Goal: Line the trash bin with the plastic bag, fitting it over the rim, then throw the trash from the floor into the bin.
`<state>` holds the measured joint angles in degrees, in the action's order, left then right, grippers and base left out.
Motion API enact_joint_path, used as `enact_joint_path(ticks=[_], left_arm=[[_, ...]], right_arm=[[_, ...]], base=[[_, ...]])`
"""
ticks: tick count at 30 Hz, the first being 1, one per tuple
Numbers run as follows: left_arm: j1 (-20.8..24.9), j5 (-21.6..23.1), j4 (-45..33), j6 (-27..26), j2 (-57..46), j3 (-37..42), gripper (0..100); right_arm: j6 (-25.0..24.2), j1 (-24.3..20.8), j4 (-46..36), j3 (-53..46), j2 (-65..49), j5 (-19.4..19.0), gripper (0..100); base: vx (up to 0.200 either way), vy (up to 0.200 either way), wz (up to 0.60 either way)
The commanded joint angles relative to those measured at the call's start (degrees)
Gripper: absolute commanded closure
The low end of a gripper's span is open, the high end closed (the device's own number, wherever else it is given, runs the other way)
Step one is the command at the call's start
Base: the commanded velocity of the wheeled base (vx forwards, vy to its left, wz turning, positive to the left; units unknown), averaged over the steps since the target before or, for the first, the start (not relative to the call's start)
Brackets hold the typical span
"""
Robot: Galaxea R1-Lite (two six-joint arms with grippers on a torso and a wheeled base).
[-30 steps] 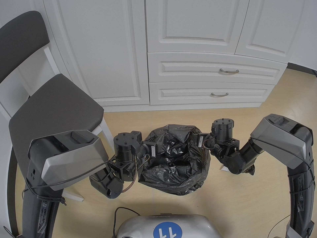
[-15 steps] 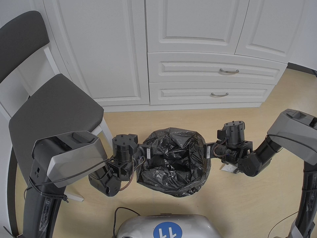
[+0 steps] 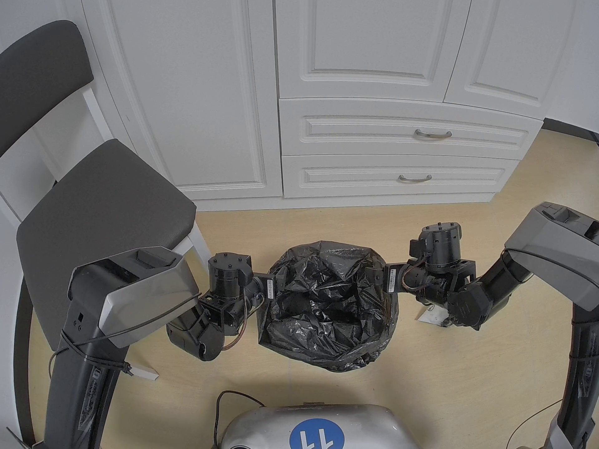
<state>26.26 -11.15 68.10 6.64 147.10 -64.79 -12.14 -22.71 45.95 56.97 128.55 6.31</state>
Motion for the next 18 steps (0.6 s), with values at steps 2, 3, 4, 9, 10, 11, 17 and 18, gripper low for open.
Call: enact_joint_path(ticks=[2,3,4,9,10,11,17,18], left_arm=[[-1.4,-0.4,-0.7,0.1,3.1,-3.1,0],[-1.4,-0.4,-0.8,0.1,3.4,-3.6,0],[-1.5,-0.4,-0.8,0.1,3.5,-4.0,0],[-1.6,-1.5,-1.2,0.4,4.2,-5.6,0],[-1.6,-1.9,-1.5,0.6,4.3,-6.1,0],[-1.6,-2.5,-1.8,0.8,4.5,-6.9,0],[-1.5,-4.1,-2.1,2.3,5.7,-10.2,0],[-1.5,-4.1,-2.1,2.4,5.7,-10.3,0]], right_arm=[[-0.2,1.9,-0.9,3.1,4.7,0.2,0],[-0.2,2.1,-1.4,3.7,5.0,0.2,0],[-0.3,2.4,-1.7,4.3,5.2,0.2,0],[-0.6,3.9,-2.0,6.0,6.1,0.4,0],[-0.6,4.2,-2.0,6.2,6.4,0.4,0],[-0.8,4.4,-1.9,6.8,6.9,0.4,0],[-0.9,5.9,-2.0,9.2,9.3,0.6,0],[-0.9,6.0,-2.0,9.4,9.5,0.7,0]], base=[[0.000,0.000,0.00],[0.000,0.000,0.00],[0.000,0.000,0.00],[0.000,0.000,0.00],[0.000,0.000,0.00],[0.000,0.000,0.00],[0.000,0.000,0.00],[0.000,0.000,0.00]])
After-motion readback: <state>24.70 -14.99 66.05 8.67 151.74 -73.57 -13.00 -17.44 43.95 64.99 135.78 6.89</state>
